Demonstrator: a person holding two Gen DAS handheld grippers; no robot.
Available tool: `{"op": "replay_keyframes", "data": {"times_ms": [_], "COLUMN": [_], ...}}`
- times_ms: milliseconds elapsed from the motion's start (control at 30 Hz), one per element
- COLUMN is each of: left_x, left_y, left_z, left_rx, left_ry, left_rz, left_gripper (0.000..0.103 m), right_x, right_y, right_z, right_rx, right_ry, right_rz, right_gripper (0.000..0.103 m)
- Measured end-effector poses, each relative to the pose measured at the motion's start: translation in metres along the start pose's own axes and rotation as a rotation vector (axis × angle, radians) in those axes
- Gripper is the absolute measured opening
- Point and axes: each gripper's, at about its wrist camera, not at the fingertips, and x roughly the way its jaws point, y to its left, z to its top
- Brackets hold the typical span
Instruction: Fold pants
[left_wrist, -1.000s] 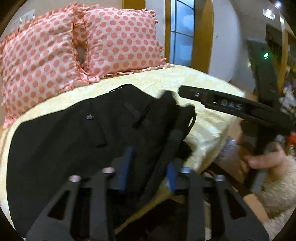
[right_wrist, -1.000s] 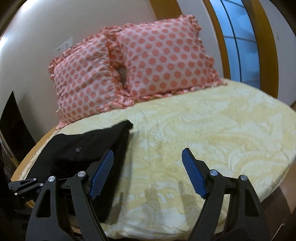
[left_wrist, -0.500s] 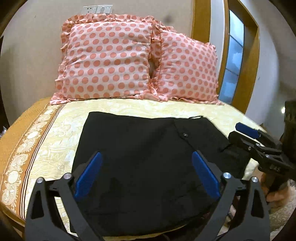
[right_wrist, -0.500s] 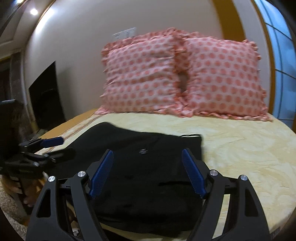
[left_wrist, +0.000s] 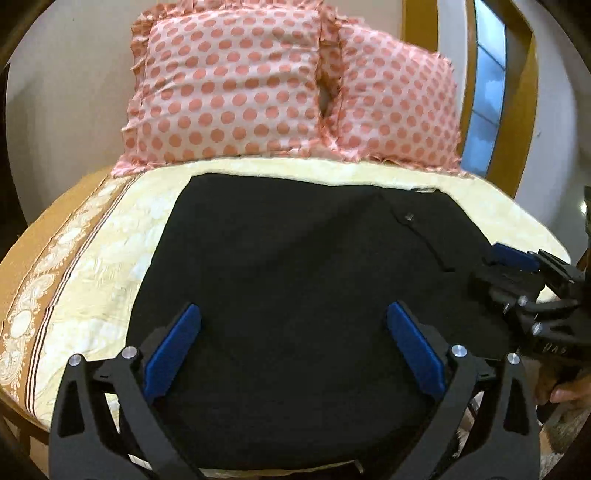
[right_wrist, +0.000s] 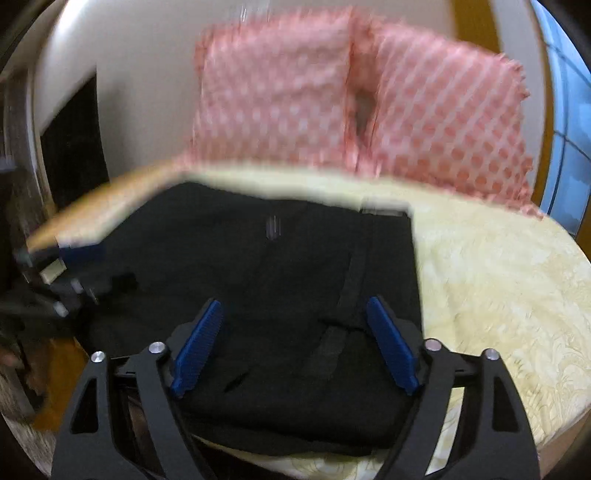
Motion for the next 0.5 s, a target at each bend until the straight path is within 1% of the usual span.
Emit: {"op": "replay_keyframes", "data": {"times_ms": [33,67,100,133,167,200,233,267,333,367,433,467,500], "left_x": [0.006,0.004,0.003,0.002,0.002,0.002,0.002,0.001,0.0,0.0,-0.001,-0.001,-0.001], "left_y": [0.002,0.0,-0.001,-0.001,0.0,0.001,0.001,0.0,0.001,0.001,0.002,0.003,0.003], "left_z": [-0.004,-0.006,-0.008,-0.008,-0.008,-0.009,-0.01,-0.012,-0.013,-0.014,-0.014,-0.014,-0.015], "left_rx": [0.0,0.017,0.024,0.018,0.012,0.011,0.016,0.018,0.015,0.016,0.018,0.019,0.021], "left_ry": [0.016,-0.01,-0.012,-0.016,-0.021,-0.027,-0.037,-0.045,-0.055,-0.057,-0.063,-0.066,-0.069], "left_rz": [-0.008,0.0,0.006,0.002,-0.006,-0.009,-0.008,-0.008,-0.014,-0.017,-0.025,-0.029,-0.033], "left_gripper": [0.101,0.101,0.101,0.101,0.101,0.101,0.101,0.101,0.101,0.101,0.101,0.101,0.101], "right_x": [-0.003,-0.006,-0.009,-0.015,-0.017,-0.016,-0.011,-0.003,0.018,0.027,0.05,0.058,0.07], "right_y": [-0.001,-0.006,-0.014,-0.031,-0.045,-0.068,-0.08,-0.097,-0.119,-0.124,-0.133,-0.135,-0.137], "right_z": [0.002,0.007,0.013,0.021,0.027,0.036,0.041,0.048,0.06,0.065,0.076,0.078,0.081], "right_rx": [-0.005,0.015,0.06,0.145,0.21,0.308,0.36,0.418,0.472,0.477,0.485,0.487,0.491], "right_ry": [-0.013,-0.007,-0.01,-0.038,-0.053,-0.056,-0.048,-0.02,0.047,0.071,0.134,0.158,0.19], "right_rz": [0.008,0.036,0.077,0.13,0.158,0.186,0.207,0.237,0.231,0.225,0.217,0.211,0.216], "right_gripper": [0.084,0.084,0.084,0.085,0.087,0.088,0.088,0.088,0.088,0.088,0.082,0.082,0.078]}}
